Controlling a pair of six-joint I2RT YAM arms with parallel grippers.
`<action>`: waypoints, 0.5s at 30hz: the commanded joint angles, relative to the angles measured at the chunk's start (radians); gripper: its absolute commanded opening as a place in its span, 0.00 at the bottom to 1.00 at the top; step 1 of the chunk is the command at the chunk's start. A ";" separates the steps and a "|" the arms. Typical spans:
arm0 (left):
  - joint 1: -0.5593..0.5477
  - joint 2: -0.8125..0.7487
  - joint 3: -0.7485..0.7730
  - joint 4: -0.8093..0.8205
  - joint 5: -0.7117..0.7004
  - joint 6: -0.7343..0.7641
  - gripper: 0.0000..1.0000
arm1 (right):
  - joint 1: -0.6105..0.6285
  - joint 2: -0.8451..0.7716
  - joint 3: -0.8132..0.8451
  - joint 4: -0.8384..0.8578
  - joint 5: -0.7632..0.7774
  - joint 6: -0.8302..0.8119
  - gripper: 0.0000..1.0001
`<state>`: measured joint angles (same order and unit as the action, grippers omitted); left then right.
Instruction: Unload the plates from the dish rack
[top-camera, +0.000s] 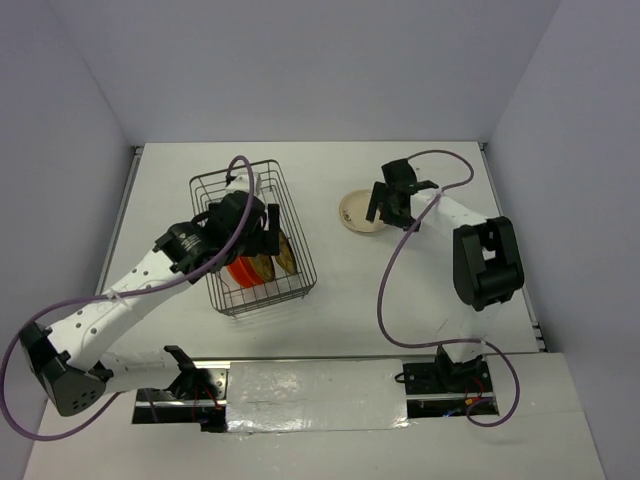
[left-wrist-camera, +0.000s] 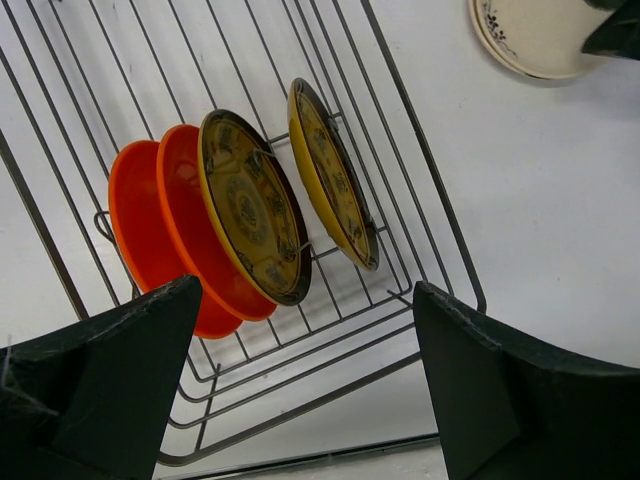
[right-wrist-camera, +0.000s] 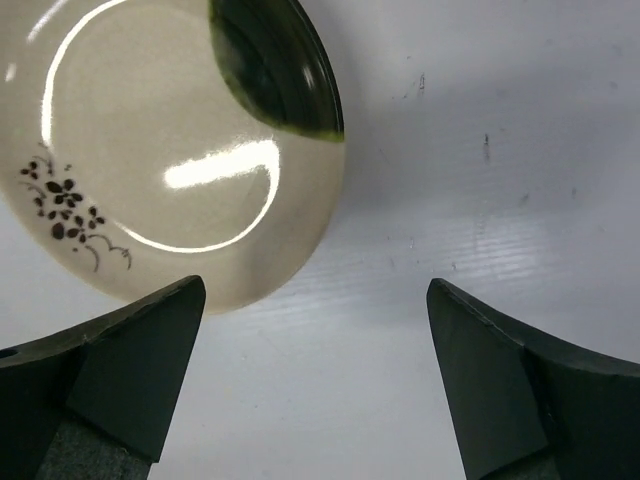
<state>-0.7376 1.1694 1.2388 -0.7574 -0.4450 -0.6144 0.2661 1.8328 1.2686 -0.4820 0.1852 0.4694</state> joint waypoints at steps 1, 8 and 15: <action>-0.006 0.073 0.040 -0.016 -0.055 -0.063 0.99 | 0.018 -0.163 -0.018 -0.011 0.062 -0.014 0.99; -0.016 0.252 0.122 -0.074 -0.192 -0.176 0.93 | 0.076 -0.559 -0.221 0.082 -0.087 -0.043 0.94; -0.016 0.424 0.206 -0.069 -0.202 -0.214 0.72 | 0.090 -0.739 -0.328 0.054 -0.131 -0.078 0.90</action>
<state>-0.7490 1.5528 1.3857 -0.8211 -0.6075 -0.7841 0.3511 1.1244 0.9916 -0.4118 0.0803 0.4206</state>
